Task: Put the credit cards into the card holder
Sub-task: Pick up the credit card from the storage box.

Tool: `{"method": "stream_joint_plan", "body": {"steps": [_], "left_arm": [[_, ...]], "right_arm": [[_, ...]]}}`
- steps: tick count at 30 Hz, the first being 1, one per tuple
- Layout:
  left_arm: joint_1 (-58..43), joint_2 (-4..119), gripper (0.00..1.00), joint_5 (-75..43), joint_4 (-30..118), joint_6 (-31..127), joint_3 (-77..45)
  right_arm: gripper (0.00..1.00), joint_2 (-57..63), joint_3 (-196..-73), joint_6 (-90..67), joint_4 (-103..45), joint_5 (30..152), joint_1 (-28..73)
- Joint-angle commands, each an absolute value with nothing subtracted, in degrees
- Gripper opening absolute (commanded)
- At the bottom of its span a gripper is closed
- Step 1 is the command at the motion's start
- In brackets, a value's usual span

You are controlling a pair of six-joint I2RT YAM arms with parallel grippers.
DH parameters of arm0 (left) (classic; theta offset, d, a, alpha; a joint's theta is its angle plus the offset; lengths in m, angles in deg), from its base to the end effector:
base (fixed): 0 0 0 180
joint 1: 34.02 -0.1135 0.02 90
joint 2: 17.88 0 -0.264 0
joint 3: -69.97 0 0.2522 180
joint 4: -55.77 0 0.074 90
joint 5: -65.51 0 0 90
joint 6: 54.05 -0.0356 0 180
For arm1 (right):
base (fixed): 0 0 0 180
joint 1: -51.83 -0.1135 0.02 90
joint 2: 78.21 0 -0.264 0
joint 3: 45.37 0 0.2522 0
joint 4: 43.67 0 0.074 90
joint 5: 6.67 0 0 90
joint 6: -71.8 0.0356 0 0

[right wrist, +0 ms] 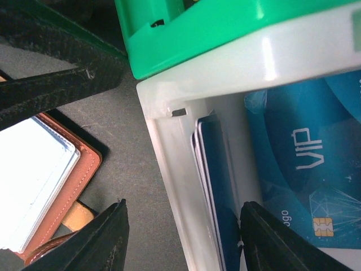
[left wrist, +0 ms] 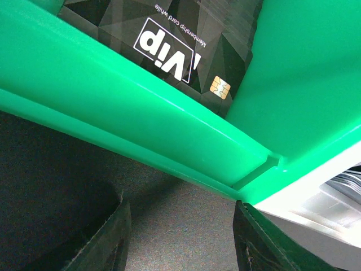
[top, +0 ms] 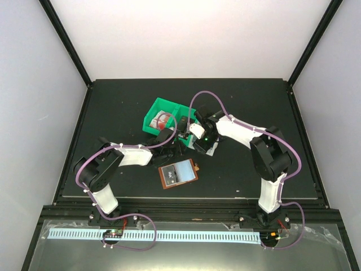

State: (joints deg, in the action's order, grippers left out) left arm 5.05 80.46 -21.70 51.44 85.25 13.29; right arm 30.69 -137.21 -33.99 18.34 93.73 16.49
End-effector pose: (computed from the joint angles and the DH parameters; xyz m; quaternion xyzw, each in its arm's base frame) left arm 0.2495 -0.2048 0.1283 -0.0736 0.9240 -0.2773 0.2529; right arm 0.2959 0.2177 0.1822 -0.4356 0.8906 0.1050 0.0782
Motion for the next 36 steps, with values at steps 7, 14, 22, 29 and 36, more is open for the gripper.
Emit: {"method": "stream_joint_plan", "body": {"steps": [7, 14, 22, 29, 36], "left_arm": [[4.68, 81.51, 0.51, -21.74, 51.23, 85.27, 12.09], [4.69, 81.70, 0.51, -21.67, 51.41, 85.41, 12.09], [4.67, 81.61, 0.51, -21.56, 51.39, 85.35, 12.26], [4.65, 81.70, 0.51, -21.45, 51.46, 85.35, 12.18], [4.58, 81.79, 0.51, -21.46, 51.37, 85.35, 12.26]], "right_arm": [[0.60, 28.81, -137.09, -35.35, 19.33, 93.74, 16.31], [0.50, 28.91, -137.57, -36.24, 20.13, 96.07, 16.26], [0.42, 27.70, -137.62, -35.09, 20.54, 94.79, 16.25], [0.40, 26.39, -137.62, -34.80, 20.66, 93.88, 16.23], [0.32, 26.63, -137.44, -34.55, 20.36, 93.24, 16.29]]}}
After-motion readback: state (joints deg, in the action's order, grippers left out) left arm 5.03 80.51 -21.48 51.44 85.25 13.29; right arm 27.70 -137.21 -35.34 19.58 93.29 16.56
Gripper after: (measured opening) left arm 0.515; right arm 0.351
